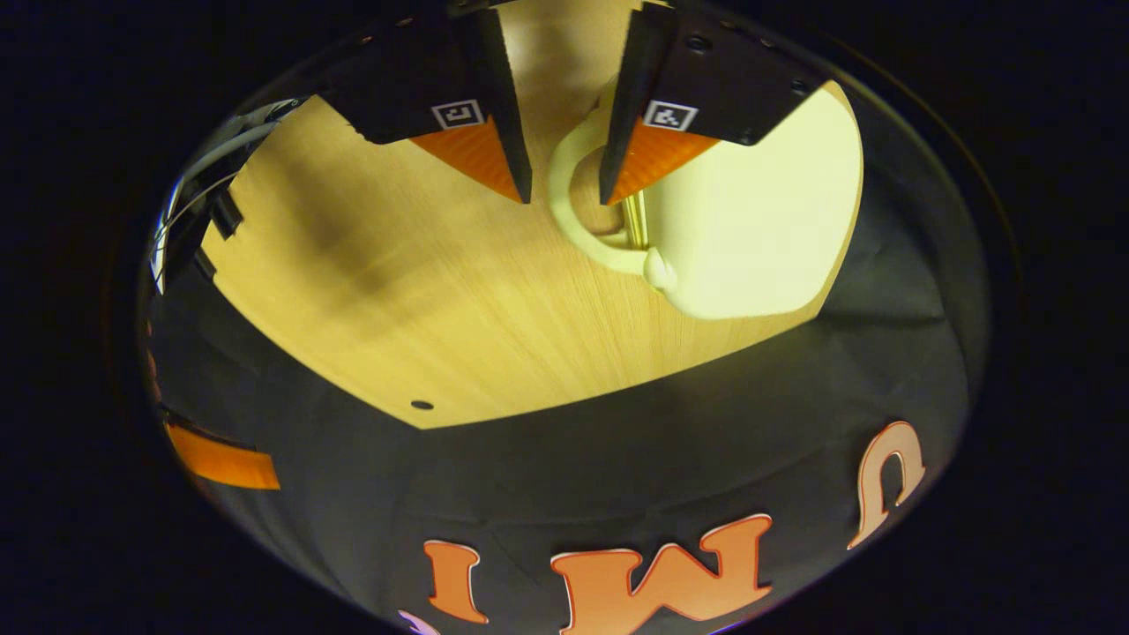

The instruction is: First open the suitcase, pack the skin care products into it, and then close the suitcase.

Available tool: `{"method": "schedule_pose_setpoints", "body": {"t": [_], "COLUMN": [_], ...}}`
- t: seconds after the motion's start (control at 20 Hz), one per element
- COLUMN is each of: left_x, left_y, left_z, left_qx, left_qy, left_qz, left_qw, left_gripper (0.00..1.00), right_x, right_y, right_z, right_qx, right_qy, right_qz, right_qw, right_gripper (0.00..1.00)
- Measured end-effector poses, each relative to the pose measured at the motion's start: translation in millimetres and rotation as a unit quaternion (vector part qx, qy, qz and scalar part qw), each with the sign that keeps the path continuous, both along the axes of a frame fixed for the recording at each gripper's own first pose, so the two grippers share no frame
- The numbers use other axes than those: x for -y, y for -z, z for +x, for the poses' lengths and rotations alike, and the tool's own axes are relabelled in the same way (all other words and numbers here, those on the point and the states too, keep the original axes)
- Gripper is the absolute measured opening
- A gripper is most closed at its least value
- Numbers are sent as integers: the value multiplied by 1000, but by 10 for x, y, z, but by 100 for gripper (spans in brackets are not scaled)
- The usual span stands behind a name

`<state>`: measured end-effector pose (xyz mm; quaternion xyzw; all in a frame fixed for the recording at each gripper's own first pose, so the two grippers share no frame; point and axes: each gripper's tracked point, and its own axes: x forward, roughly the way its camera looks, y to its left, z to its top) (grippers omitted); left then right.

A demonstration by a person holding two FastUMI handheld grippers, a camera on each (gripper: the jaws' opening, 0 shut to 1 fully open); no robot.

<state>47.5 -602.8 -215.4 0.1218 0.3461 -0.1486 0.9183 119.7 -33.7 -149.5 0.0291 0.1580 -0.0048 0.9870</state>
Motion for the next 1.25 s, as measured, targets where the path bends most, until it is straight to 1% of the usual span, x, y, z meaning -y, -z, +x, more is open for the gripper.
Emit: {"method": "schedule_pose_setpoints", "body": {"t": [0.05, 0.1, 0.15, 0.2, 0.3, 0.45, 0.55, 0.6, 0.75, 0.85, 0.9, 1.1, 1.15, 1.2, 1.25], "left_x": [65, 112, 188, 254, 327, 365, 415, 423, 421, 367, 337, 188, 205, 210, 203], "left_y": [-149, -312, -458, -657, -1059, -1552, -1693, -1735, -1830, -1864, -1881, -2004, -1981, -1958, -1949], "left_z": [52, 105, 164, 209, 271, 307, 290, 294, 282, 276, 268, 260, 238, 222, 214], "left_qx": [26, 53, 77, 105, 166, 255, 298, 309, 320, 324, 328, 354, 354, 353, 352], "left_qy": [0, -3, -5, -8, -20, -40, -49, -54, -70, -82, -90, -111, -111, -114, -116], "left_qz": [-8, -16, -30, -44, -67, -94, -90, -89, -98, -94, -91, -89, -89, -83, -77], "left_qw": [1000, 998, 997, 993, 984, 962, 949, 946, 940, 938, 936, 924, 924, 925, 926], "left_gripper": [70, 79, 93, 98, 99, 99, 99, 99, 100, 99, 100, 100, 100, 100, 99], "right_x": [13, 0, -19, -44, -91, -229, -333, -383, -506, -540, -552, -583, -595, -583, -581], "right_y": [-52, -133, -204, -268, -363, -583, -717, -756, -807, -813, -818, -817, -811, -797, -794], "right_z": [19, 26, 39, 49, 53, 42, 37, 40, 28, 13, 8, -1, -3, -6, -12], "right_qx": [12, 25, 40, 53, 69, 104, 125, 131, 136, 137, 139, 144, 144, 143, 143], "right_qy": [0, 0, -2, -7, -18, -33, -42, -47, -60, -67, -70, -77, -80, -80, -83], "right_qz": [-1, -3, -5, -10, -24, -32, -31, -32, -27, -26, -26, -30, -31, -32, -33], "right_qw": [1000, 1000, 999, 999, 997, 993, 991, 990, 988, 988, 987, 986, 986, 986, 986], "right_gripper": [94, 93, 94, 93, 93, 94, 93, 94, 93, 94, 94, 93, 94, 99, 99]}}
